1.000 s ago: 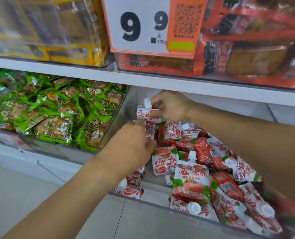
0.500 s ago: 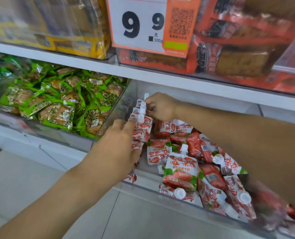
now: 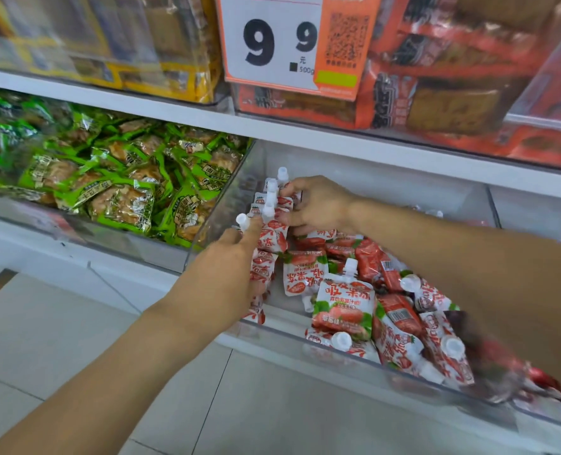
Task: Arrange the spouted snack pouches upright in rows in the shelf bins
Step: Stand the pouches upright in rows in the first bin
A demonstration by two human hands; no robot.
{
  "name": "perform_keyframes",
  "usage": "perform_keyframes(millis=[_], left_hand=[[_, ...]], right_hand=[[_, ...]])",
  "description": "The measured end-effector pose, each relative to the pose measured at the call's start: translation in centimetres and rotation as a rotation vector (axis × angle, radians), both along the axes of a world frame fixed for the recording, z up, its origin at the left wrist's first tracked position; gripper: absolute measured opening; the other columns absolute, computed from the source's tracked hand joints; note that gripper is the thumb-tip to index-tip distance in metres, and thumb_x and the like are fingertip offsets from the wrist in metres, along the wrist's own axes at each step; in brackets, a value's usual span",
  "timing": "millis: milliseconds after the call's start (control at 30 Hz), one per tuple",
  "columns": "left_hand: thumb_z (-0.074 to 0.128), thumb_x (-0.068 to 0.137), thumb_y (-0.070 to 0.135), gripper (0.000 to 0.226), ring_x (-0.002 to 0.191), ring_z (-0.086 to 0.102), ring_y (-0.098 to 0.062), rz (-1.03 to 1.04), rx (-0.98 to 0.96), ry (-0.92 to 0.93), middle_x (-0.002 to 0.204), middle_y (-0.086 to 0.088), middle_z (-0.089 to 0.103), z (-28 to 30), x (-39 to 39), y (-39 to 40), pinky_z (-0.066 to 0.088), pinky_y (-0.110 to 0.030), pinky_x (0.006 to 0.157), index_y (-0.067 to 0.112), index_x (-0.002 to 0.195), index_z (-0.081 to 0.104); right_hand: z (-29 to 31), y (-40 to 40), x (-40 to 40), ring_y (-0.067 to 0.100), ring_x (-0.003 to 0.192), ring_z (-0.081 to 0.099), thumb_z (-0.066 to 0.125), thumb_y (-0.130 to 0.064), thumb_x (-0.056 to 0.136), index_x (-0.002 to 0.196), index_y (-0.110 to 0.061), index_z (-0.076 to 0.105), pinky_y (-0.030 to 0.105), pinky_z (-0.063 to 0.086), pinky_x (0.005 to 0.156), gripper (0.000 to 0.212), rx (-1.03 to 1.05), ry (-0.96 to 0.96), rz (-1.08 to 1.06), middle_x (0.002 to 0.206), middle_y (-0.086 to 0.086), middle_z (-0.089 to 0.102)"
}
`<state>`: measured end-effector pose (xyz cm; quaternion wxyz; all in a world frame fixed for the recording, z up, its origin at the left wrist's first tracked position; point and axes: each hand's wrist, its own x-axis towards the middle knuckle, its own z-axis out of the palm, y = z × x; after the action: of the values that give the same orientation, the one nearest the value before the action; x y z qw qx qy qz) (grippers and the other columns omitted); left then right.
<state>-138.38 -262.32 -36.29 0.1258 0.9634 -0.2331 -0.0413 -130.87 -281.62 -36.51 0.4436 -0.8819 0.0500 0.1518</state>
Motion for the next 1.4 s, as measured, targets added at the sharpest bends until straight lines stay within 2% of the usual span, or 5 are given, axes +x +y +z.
perform_keyframes(millis=[267,467,833,1100,1400], left_hand=[[0.060,0.087,0.039,0.081,0.114,0.050,-0.036,-0.036,-0.016,-0.069,0.134,-0.015,0.041,-1.2,0.8,-0.5,0.046,-0.042,0.087,0.018,0.151,0.015],[0.057,0.088,0.039,0.067,0.110,0.054,-0.035,-0.061,0.021,-0.060,0.125,-0.014,0.055,-1.7,1.8,-0.6,0.045,-0.039,0.083,0.014,0.144,0.031],[0.057,0.088,0.040,0.070,0.117,0.050,-0.037,-0.068,0.052,0.091,0.136,-0.012,0.049,-0.3,1.6,-1.0,0.047,-0.044,0.091,0.036,0.148,0.023],[0.063,0.087,0.031,0.029,0.090,0.062,-0.034,0.014,-0.040,-0.391,0.101,-0.010,0.064,2.1,-1.6,-2.0,0.050,-0.039,0.071,0.016,0.112,0.064],[0.069,0.085,0.038,0.018,0.062,0.057,-0.005,-0.337,-0.224,0.238,0.071,0.010,0.065,0.7,-3.0,-4.2,0.040,-0.015,0.057,0.024,0.093,0.075]], right_hand=[[0.9,1.4,-4.5,0.019,0.097,0.067,0.087,-0.033,0.070,0.124,-0.019,0.061,0.033,0.054,0.088,0.061,-0.252,-0.134,0.113,0.106,0.000,0.064],[-1.3,3.1,-3.8,0.019,0.082,0.060,0.081,-0.009,0.073,0.105,-0.018,0.059,0.018,0.036,0.052,0.040,-0.324,-0.220,0.024,0.083,-0.004,0.057],[1.0,1.7,-4.1,0.030,0.102,0.067,0.067,-0.004,0.089,0.117,-0.006,0.056,0.043,0.057,0.089,0.030,0.090,0.199,0.094,0.109,0.012,0.063],[0.6,-1.7,-6.5,0.023,0.084,0.061,0.070,-0.056,0.079,0.097,-0.011,0.061,0.029,0.050,0.066,0.049,-0.671,-0.078,0.368,0.087,0.003,0.065],[2.4,-4.4,-9.4,0.023,0.094,0.060,0.069,-0.058,0.076,0.108,-0.016,0.066,0.036,0.051,0.078,0.053,-0.675,-0.179,0.527,0.101,0.003,0.066]])
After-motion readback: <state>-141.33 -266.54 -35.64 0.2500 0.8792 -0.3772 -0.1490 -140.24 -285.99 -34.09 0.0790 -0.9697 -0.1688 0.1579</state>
